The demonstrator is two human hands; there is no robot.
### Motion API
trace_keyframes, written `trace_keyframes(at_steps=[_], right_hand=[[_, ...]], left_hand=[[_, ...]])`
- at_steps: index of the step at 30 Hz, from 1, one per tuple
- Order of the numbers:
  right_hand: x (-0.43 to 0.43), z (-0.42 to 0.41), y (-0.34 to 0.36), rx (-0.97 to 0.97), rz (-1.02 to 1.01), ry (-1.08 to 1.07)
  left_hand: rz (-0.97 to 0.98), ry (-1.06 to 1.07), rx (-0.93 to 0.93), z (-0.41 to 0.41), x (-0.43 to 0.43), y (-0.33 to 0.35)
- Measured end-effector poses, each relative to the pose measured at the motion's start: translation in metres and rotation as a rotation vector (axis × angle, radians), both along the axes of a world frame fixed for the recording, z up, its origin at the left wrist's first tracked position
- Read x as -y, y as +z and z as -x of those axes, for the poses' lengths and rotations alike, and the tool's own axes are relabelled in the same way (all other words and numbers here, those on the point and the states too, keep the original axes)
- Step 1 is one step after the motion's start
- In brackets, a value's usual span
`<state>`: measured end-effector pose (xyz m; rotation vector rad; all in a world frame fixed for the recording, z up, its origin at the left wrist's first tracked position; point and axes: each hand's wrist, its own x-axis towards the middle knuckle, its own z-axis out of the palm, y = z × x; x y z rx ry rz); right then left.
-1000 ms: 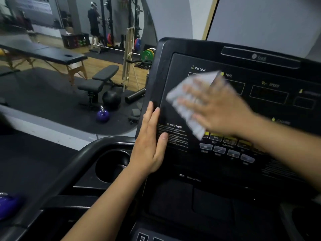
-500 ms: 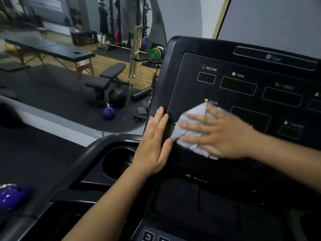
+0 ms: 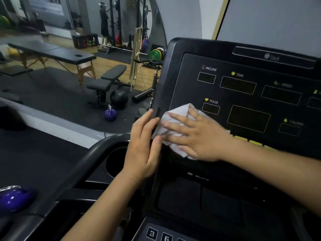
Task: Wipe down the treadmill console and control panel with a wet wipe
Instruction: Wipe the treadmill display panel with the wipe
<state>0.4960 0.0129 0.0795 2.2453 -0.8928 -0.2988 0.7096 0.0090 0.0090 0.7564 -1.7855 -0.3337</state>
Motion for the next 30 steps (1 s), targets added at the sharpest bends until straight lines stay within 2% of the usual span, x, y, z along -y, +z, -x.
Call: trace_keyframes(at_steps=[2,5,8,10,13,15,18,21,24,26,30], right_hand=[[0.016,0.015,0.033,-0.03,0.049,-0.015],[0.052,0.022,0.084,0.117,0.21,-0.215],[0.061,-0.006,0.078,0.239,0.334,-0.341],[0.049,-0.025,0.043,0.203,0.281,-0.294],[0.009,-0.024,-0.014,-0.012,0.046,-0.053],[-0.004,-0.002,-0.011,-0.061,-0.036,0.034],[0.019,0.029,0.04,0.004,0.1,0.01],[0.049,0.04,0.094,0.091,0.255,-0.276],[0.052,0.01,0.089,0.263,0.345,-0.398],[0.041,-0.006,0.056,0.244,0.292,-0.35],[-0.009,0.011,-0.006,0.06,0.079,-0.105]], left_hand=[[-0.016,0.024,0.039,-0.011,-0.003,0.0],[-0.032,0.012,0.085,-0.019,-0.009,0.0],[0.014,-0.011,0.166,-0.013,-0.016,-0.001],[0.044,-0.026,0.228,-0.008,-0.019,-0.002],[0.067,-0.039,0.27,-0.008,-0.021,-0.005],[0.071,-0.022,0.277,-0.013,-0.02,-0.005],[0.069,0.018,0.256,-0.014,-0.019,-0.004],[0.046,0.008,0.232,-0.004,-0.022,-0.005],[0.044,-0.043,0.238,0.014,-0.027,-0.004],[0.07,-0.073,0.255,0.025,-0.028,-0.001],[0.123,-0.073,0.256,0.029,-0.021,0.001]])
